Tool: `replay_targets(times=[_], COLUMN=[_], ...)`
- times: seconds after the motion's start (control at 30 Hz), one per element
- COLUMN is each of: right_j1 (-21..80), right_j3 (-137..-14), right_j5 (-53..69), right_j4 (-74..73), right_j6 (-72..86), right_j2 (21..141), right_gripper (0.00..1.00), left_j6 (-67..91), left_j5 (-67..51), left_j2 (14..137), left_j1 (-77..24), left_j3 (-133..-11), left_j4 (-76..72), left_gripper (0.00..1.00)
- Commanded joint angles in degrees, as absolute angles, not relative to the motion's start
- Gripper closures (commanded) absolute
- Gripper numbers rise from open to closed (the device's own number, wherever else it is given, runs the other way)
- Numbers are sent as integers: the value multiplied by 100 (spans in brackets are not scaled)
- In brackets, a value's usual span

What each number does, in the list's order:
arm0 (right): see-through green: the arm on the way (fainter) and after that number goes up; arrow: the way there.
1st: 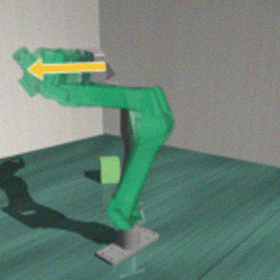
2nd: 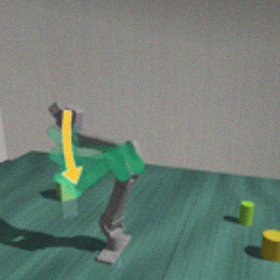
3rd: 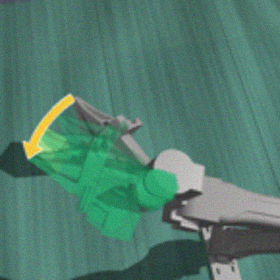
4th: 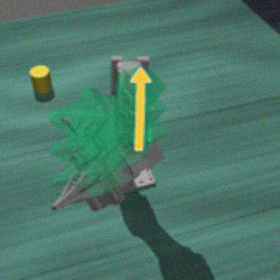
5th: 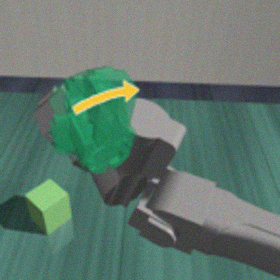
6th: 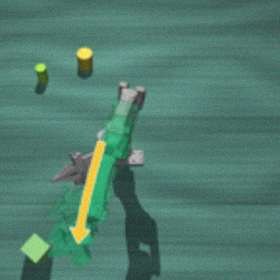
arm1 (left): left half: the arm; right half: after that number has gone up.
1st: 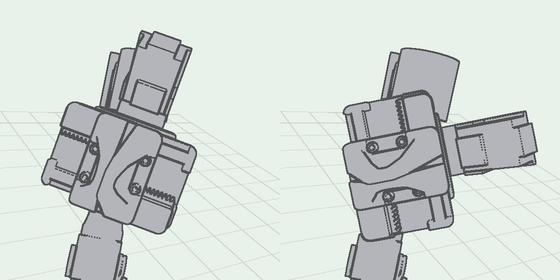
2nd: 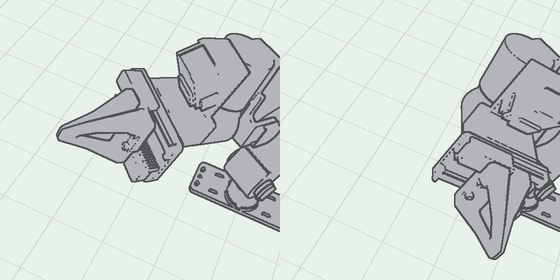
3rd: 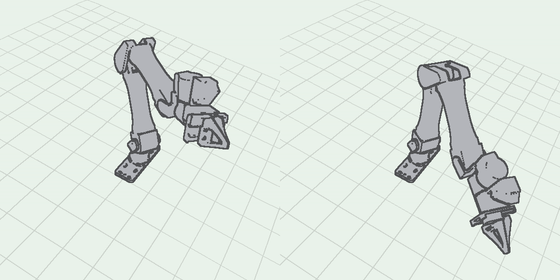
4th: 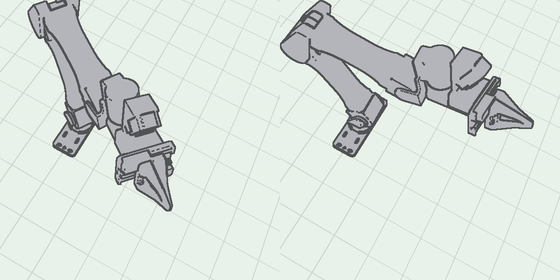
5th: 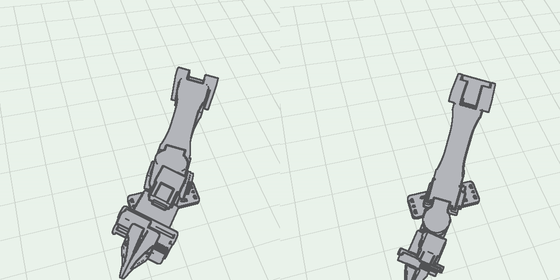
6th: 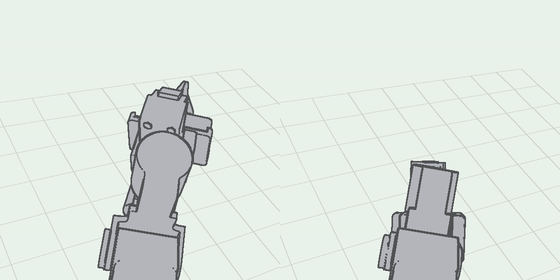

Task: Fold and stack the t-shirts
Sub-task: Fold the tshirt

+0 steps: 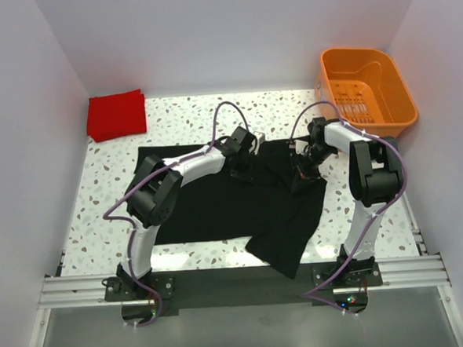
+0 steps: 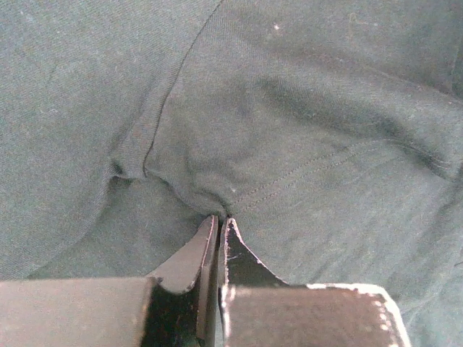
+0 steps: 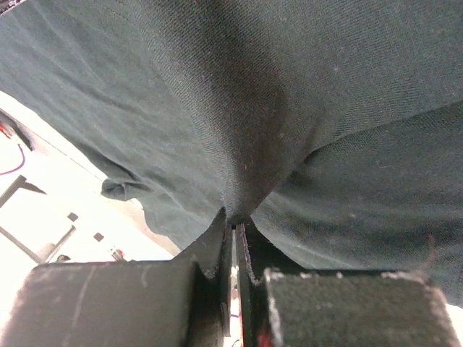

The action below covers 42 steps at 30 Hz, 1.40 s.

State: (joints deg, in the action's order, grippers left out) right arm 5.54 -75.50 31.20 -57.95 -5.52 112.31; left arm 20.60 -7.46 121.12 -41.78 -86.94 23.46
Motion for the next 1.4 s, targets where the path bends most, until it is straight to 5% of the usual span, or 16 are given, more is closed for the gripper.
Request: replay_targets(times=[0.0,0.67,0.77,0.87,0.97,1.07,1.2,1.37], right_j1=[536,536,527,527,527,527,623,940], right_j3=[-7585,-7532,-7602,-7769,-8199,-8866,-9675,-10134], right_j5=[3199,2935,2822,2804,2708,2400,2119,1365], right_j4=[-5792,-6082,-6143,-6528,-7020,-7163,-6795,-6453], right_j6=[-518,-782,-826,-1133,-1625,-1959,-1846,-1749], right_j2=[10916,11056,11145,11136,10935,10715,10932,11627], right_gripper=[100,100,100,88,61,46,44,53], left_j6=[2004,1934,1872,1654,1477,1240,424,-887], left_j5=[-642,-1099,-1151,-1327,-1704,-2125,-2670,-2156], left_j2=[11874,11540,11637,11419,10648,9874,9440,9745], left_j1=[-4175,-4122,-4096,-4034,-3720,-2999,-1848,-740], left_j3=[-8877,-8482,-8516,-8499,-8054,-7692,-7664,-7830], left_j4=[2487,2707,2803,2821,2446,2251,2583,3242], left_gripper=[100,100,85,75,61,54,53,57])
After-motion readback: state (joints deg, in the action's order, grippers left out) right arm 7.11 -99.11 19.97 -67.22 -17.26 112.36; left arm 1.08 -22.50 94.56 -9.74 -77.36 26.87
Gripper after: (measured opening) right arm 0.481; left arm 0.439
